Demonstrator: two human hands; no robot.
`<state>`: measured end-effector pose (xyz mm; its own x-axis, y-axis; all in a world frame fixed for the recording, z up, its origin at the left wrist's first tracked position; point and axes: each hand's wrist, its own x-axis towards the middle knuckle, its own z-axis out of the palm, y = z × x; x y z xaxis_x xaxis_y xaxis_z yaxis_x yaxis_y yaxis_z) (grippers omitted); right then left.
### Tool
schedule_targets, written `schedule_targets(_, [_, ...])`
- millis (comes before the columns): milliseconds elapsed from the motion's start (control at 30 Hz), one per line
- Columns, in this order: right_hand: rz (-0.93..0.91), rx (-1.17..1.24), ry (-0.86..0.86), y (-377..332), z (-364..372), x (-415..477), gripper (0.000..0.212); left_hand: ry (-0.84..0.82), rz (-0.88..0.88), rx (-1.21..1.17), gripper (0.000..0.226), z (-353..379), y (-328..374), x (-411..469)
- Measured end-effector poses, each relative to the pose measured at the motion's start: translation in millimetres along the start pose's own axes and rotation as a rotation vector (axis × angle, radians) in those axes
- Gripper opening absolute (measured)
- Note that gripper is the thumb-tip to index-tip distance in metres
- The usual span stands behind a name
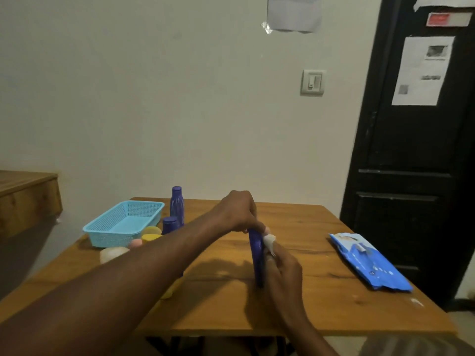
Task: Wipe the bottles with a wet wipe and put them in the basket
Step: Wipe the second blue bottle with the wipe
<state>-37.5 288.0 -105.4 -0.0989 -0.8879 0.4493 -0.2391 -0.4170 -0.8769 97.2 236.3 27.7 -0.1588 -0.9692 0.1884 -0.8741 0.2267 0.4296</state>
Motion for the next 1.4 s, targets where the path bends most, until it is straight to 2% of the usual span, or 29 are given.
schedule_targets(133, [0.016, -0.072, -0.091, -0.1, 8.1, -27.1, 0.053, 0.086, -0.003, 0.014, 0.039, 9.9, 9.6, -10.8])
schedule_targets(233, [0.061, -0.085, -0.194, -7.1, 18.7, -37.6, 0.063, 0.083, 0.008, 0.048, 0.039, 13.3, 14.2, -13.1])
schedule_targets(400, [0.045, -0.133, -0.189, -10.2, 26.2, -22.3, 0.082, 0.057, 0.029, 0.105, 0.033, 14.9, 21.3, -12.8])
schedule_targets(567, [0.080, -0.099, -0.180, -0.5, 22.2, 19.6, 0.067, 0.056, 0.046, 0.102, 0.031, 15.1, 20.9, -11.8])
schedule_targets(700, [0.171, -0.056, -0.249, 14.5, 16.5, 23.9, 0.067, 0.097, 0.056, 0.064, 0.032, 20.5, 20.9, -14.6])
schedule_targets(833, [0.249, -0.229, -0.321, 28.6, 10.2, -2.9, 0.063, 0.154, 0.037, 0.007, 0.032, 26.5, 18.7, -15.7])
schedule_targets(900, [0.261, -0.271, -0.299, 27.8, 10.3, -13.8, 0.074, 0.166, 0.036, 0.005, 0.033, 29.9, 21.1, -15.2])
schedule_targets(1000, [0.280, -0.210, -0.259, 16.1, 14.1, -28.3, 0.089, 0.160, 0.036, 0.029, 0.034, 33.8, 28.9, -14.0])
schedule_targets(1167, [0.166, -0.086, -0.159, -3.5, 21.1, -22.8, 0.109, 0.144, 0.007, 0.061, 0.034, 29.6, 33.5, -12.7])
schedule_targets(1267, [0.150, -0.079, -0.117, -2.3, 27.7, -6.8, 0.106, 0.149, -0.012, 0.069, 0.036, 26.7, 31.1, -12.6])
schedule_targets(1400, [0.264, -0.099, -0.201, 19.2, 17.7, -0.2, 0.074, 0.150, -0.015, 0.059, 0.035, 28.1, 31.4, -13.9])
